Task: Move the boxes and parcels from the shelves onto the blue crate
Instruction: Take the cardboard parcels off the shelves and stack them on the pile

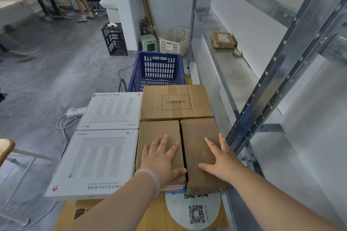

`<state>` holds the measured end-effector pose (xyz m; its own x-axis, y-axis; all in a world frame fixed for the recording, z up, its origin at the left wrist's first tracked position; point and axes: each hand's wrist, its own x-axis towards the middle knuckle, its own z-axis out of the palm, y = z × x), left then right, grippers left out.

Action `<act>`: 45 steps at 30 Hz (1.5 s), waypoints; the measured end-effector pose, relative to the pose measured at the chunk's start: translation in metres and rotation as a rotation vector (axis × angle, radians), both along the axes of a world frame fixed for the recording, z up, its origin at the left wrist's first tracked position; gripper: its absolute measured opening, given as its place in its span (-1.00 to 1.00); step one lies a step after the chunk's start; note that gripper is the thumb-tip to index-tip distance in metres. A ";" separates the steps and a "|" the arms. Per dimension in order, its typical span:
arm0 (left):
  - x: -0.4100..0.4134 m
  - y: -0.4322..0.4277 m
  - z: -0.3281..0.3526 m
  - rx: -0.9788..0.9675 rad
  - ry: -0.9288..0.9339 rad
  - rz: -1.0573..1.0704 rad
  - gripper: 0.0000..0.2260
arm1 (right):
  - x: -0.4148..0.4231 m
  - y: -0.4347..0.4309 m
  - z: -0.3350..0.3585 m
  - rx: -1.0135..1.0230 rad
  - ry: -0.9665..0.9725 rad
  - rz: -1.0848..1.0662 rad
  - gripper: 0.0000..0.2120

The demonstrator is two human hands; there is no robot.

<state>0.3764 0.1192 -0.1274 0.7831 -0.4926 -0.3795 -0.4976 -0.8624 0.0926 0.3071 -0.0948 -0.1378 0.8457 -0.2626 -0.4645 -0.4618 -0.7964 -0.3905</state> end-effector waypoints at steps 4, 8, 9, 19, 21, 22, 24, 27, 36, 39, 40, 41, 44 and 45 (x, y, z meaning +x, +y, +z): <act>0.001 -0.001 0.006 -0.027 0.003 0.012 -0.24 | -0.001 0.000 0.004 -0.067 -0.046 0.026 -0.05; 0.003 -0.011 0.012 -0.093 -0.047 -0.003 -0.25 | -0.005 0.000 0.015 -0.143 -0.140 0.029 -0.05; 0.003 -0.015 0.015 -0.112 -0.054 -0.017 -0.25 | -0.009 0.000 0.020 -0.166 -0.157 0.024 -0.06; -0.033 -0.079 0.060 -0.304 -0.226 -0.463 -0.27 | -0.110 -0.005 0.063 -0.403 -0.264 -0.335 -0.05; -0.052 -0.090 0.065 -0.318 -0.218 -0.562 -0.28 | -0.142 0.008 0.068 -0.438 -0.260 -0.426 -0.06; -0.064 -0.094 0.065 -0.322 -0.210 -0.611 -0.28 | -0.159 0.016 0.068 -0.453 -0.245 -0.469 -0.06; -0.090 -0.101 0.065 -0.320 -0.178 -0.715 -0.29 | -0.192 0.033 0.065 -0.478 -0.211 -0.559 -0.07; -0.136 -0.109 0.064 -0.307 -0.127 -0.869 -0.29 | -0.244 0.056 0.064 -0.534 -0.170 -0.691 -0.11; -0.259 -0.125 0.065 -0.369 -0.055 -1.184 -0.33 | -0.379 0.108 0.081 -0.584 -0.115 -1.096 -0.12; -0.279 -0.127 0.061 -0.364 -0.007 -1.212 -0.34 | -0.399 0.113 0.079 -0.537 -0.097 -1.147 -0.17; -0.283 -0.128 0.059 -0.353 0.003 -1.214 -0.34 | -0.404 0.113 0.077 -0.536 -0.089 -1.146 -0.20; -0.286 -0.130 0.056 -0.340 0.012 -1.209 -0.34 | -0.408 0.112 0.074 -0.532 -0.078 -1.139 -0.21; -0.292 -0.136 0.048 -0.308 0.040 -1.174 -0.35 | -0.420 0.103 0.065 -0.510 -0.043 -1.128 -0.23; -0.294 -0.138 0.047 -0.299 0.052 -1.164 -0.36 | -0.423 0.099 0.063 -0.498 -0.033 -1.128 -0.24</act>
<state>0.0821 -0.0193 -0.0806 -0.2029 -0.9681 -0.1473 -0.9533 0.1609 0.2556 -0.1161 0.0043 -0.0753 0.0403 -0.9954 -0.0872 -0.9828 -0.0237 -0.1830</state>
